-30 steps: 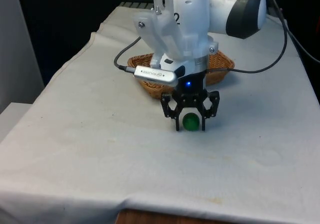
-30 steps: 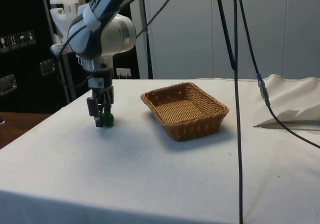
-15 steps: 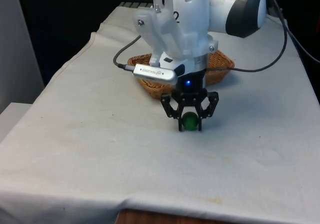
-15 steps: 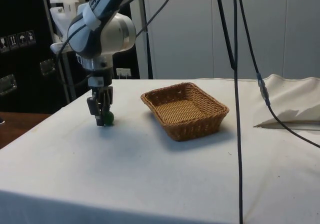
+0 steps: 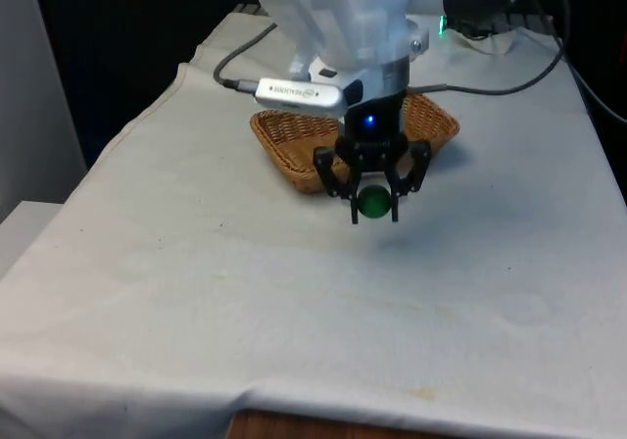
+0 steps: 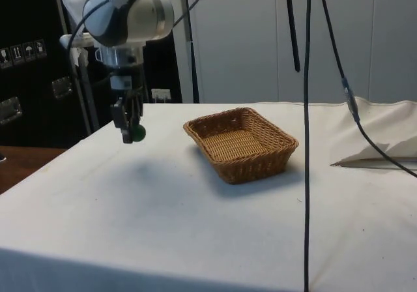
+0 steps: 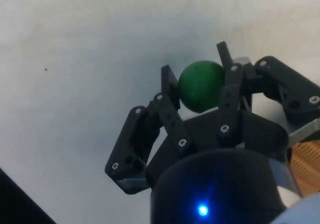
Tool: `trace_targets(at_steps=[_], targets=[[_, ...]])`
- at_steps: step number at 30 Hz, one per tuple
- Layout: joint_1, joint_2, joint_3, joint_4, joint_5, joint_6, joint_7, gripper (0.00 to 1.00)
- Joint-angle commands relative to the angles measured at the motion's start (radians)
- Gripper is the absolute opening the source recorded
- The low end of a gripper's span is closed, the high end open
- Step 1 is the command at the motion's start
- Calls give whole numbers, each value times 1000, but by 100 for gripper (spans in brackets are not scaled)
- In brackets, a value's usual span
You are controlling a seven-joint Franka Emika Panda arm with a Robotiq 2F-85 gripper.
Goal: Pick up the ball and place it into the basket.
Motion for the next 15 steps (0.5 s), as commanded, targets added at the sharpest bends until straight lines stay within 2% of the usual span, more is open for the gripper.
trace_targets(at_steps=[1, 7, 8, 9, 15], targets=[[8, -19, -8, -14, -9, -6, -4, 0], [17, -72, -22, -47, -35, -23, -16, 0], [10, -62, -15, -37, -27, -21, -16, 0], [19, -90, -25, -62, -45, -24, -18, 0], [26, -154, -31, -116, -77, -27, -21, 0]])
